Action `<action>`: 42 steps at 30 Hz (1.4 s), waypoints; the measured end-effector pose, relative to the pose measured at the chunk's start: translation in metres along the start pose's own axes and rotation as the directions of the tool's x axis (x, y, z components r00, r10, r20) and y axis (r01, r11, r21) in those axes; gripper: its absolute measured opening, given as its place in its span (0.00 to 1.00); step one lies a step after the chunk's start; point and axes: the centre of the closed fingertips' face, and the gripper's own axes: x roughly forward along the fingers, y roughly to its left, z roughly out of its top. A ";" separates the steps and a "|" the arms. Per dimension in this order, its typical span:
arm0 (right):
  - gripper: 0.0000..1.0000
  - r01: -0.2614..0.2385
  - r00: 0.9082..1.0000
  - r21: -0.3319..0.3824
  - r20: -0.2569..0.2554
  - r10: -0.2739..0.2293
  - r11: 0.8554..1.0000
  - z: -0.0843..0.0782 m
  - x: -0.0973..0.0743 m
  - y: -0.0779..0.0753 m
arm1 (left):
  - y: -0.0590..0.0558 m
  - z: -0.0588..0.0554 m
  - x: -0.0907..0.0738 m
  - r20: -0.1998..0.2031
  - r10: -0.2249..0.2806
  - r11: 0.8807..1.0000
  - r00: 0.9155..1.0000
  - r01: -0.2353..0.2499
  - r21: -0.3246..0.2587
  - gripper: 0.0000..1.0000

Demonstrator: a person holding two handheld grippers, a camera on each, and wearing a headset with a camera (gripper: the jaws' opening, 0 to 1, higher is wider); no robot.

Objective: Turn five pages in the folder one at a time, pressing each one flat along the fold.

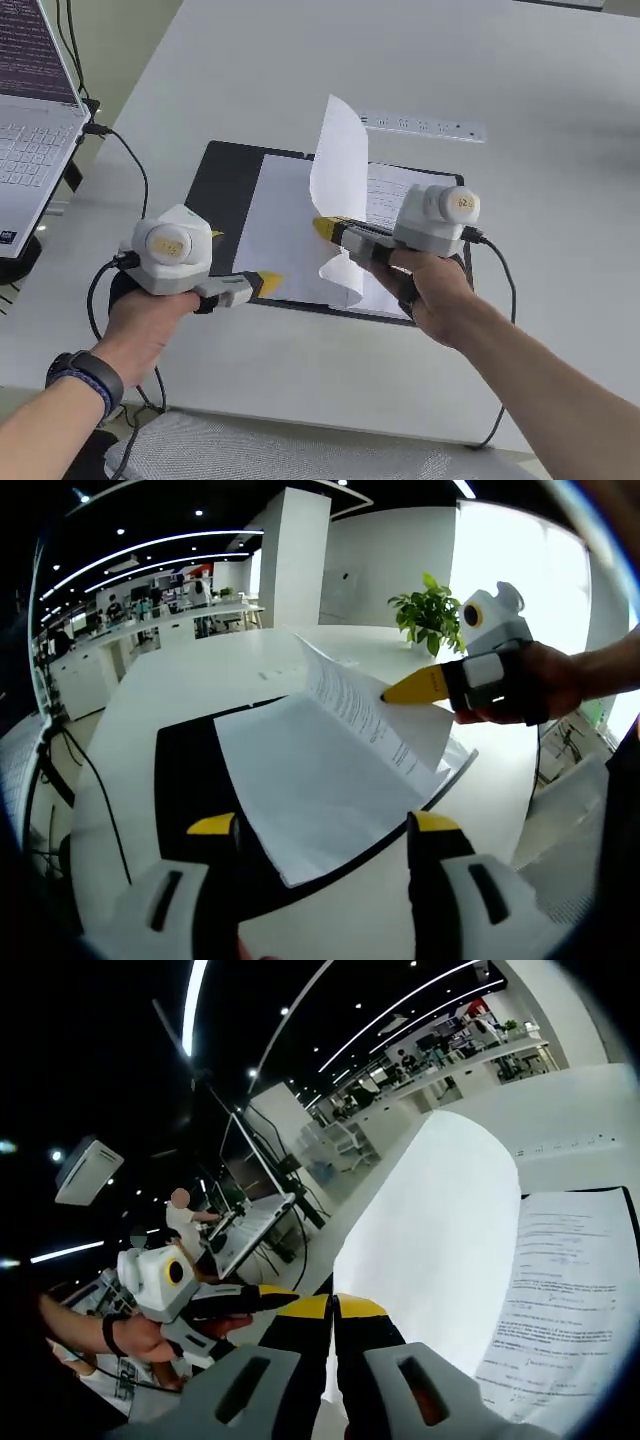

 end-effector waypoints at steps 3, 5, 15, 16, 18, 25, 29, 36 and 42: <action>0.00 -0.008 1.000 0.000 -0.006 0.008 1.000 -0.001 0.007 0.004 | 0.004 -0.002 -0.003 0.007 0.006 1.000 1.000 -0.006 -0.016 0.67; 0.00 -0.012 1.000 0.004 -0.011 0.013 1.000 -0.002 0.012 0.006 | 0.006 -0.004 -0.005 0.008 0.010 1.000 1.000 -0.010 -0.023 0.68; 0.00 -0.031 0.999 0.049 -0.021 0.032 0.998 -0.007 0.040 0.008 | 0.011 -0.009 -0.010 0.002 0.016 1.000 1.000 -0.016 -0.023 0.69; 0.00 -0.031 0.999 0.053 -0.024 0.032 0.998 -0.008 0.044 0.003 | 0.012 -0.009 -0.010 0.003 0.016 1.000 1.000 -0.016 -0.024 0.69; 0.00 -0.030 0.999 0.063 -0.029 0.032 0.998 -0.010 0.051 -0.001 | 0.012 -0.009 -0.011 0.002 0.015 1.000 1.000 -0.015 -0.022 0.69; 0.00 -0.023 0.999 0.101 -0.045 0.028 0.995 -0.018 0.065 -0.001 | 0.015 -0.010 -0.013 0.003 0.015 1.000 1.000 -0.015 -0.023 0.69; 0.00 -0.018 0.998 0.122 -0.065 0.026 0.992 -0.027 0.071 -0.002 | 0.016 -0.012 -0.012 0.001 0.016 0.999 1.000 -0.016 -0.027 0.69; 0.00 0.000 0.995 0.153 -0.100 0.015 0.988 -0.039 0.083 -0.008 | 0.015 -0.013 -0.010 0.008 0.014 0.999 1.000 -0.014 -0.045 0.69; 0.00 0.014 0.992 0.175 -0.126 0.009 0.984 -0.050 0.093 -0.013 | 0.018 -0.015 -0.012 0.009 0.016 0.998 1.000 -0.016 -0.053 0.69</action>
